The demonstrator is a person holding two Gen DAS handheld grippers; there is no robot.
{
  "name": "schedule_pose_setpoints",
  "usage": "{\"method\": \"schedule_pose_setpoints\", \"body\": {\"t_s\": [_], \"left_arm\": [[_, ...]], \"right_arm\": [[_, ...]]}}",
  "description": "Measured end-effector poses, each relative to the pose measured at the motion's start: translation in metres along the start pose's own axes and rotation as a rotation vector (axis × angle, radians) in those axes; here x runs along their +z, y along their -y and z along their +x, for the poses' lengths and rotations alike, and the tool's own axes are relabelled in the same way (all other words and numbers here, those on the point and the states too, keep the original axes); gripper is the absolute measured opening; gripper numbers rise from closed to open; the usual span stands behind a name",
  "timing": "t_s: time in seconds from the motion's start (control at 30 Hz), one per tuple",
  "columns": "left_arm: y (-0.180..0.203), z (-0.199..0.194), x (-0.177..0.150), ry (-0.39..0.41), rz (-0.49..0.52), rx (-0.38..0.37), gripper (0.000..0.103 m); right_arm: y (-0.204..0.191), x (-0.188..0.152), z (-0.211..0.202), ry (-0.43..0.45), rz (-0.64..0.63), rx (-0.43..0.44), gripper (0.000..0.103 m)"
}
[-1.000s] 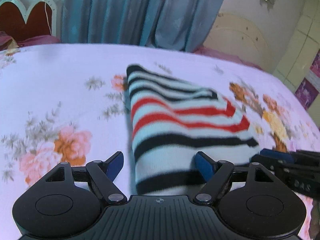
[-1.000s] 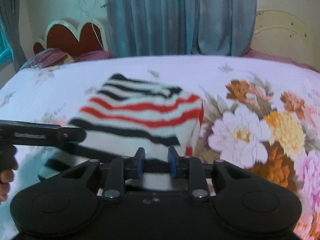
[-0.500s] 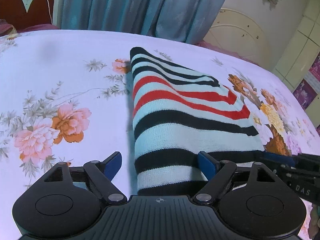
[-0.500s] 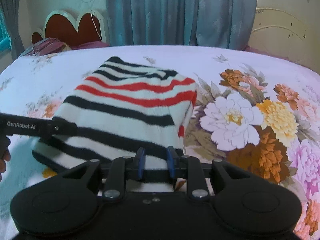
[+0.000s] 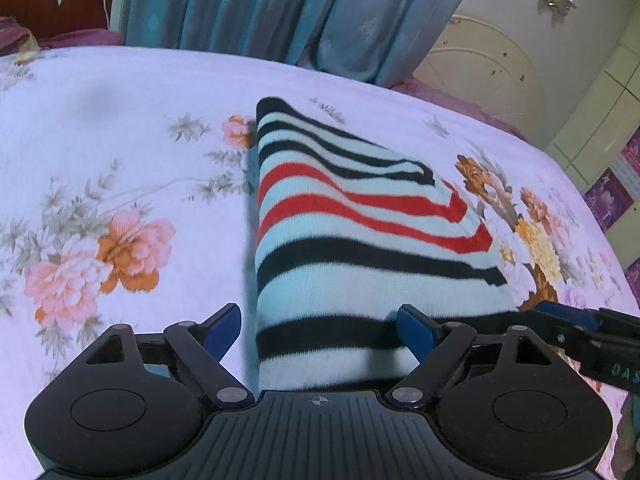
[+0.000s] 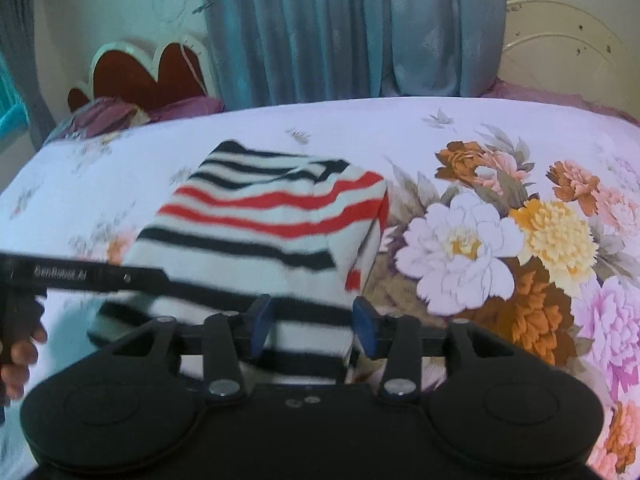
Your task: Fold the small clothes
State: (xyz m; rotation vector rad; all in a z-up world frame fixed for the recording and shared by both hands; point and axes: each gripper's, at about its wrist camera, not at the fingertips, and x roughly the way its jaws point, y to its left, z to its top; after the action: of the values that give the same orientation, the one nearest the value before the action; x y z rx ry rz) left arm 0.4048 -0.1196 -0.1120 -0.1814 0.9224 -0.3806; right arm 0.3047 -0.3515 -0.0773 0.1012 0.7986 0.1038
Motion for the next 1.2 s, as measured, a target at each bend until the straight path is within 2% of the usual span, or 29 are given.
{"method": "schedule_pose_setpoints", "body": {"t_s": [0.33,0.57,0.67,0.73,0.83,0.97,1.1,1.2], "left_arm": [[0.001,0.018,0.023,0.002,0.003,0.003,0.092],[-0.006,0.045,0.036,-0.051,-0.048,-0.067,0.094],[-0.011,0.057,0.036,-0.086,-0.091,-0.103,0.094],[-0.012,0.063,0.035,-0.095,-0.107,-0.117,0.094],[-0.009,0.065,0.034,-0.086,-0.089,-0.116,0.094],[-0.003,0.061,0.035,-0.068,-0.06,-0.102,0.084],[0.0,0.057,0.037,-0.054,-0.047,-0.092,0.077],[0.002,0.051,0.038,-0.038,-0.024,-0.089,0.064]], "right_arm": [[0.034,0.026,0.043,-0.054,0.174,0.077,0.06],[0.063,0.028,0.082,-0.129,0.339,0.154,0.063],[0.073,0.023,0.096,-0.157,0.427,0.231,0.065],[0.073,0.022,0.101,-0.153,0.437,0.257,0.066],[0.071,0.024,0.104,-0.158,0.424,0.265,0.057],[0.068,0.026,0.102,-0.15,0.41,0.262,0.043],[0.061,0.027,0.103,-0.134,0.386,0.23,0.041],[0.057,0.027,0.103,-0.126,0.397,0.22,0.037]]}}
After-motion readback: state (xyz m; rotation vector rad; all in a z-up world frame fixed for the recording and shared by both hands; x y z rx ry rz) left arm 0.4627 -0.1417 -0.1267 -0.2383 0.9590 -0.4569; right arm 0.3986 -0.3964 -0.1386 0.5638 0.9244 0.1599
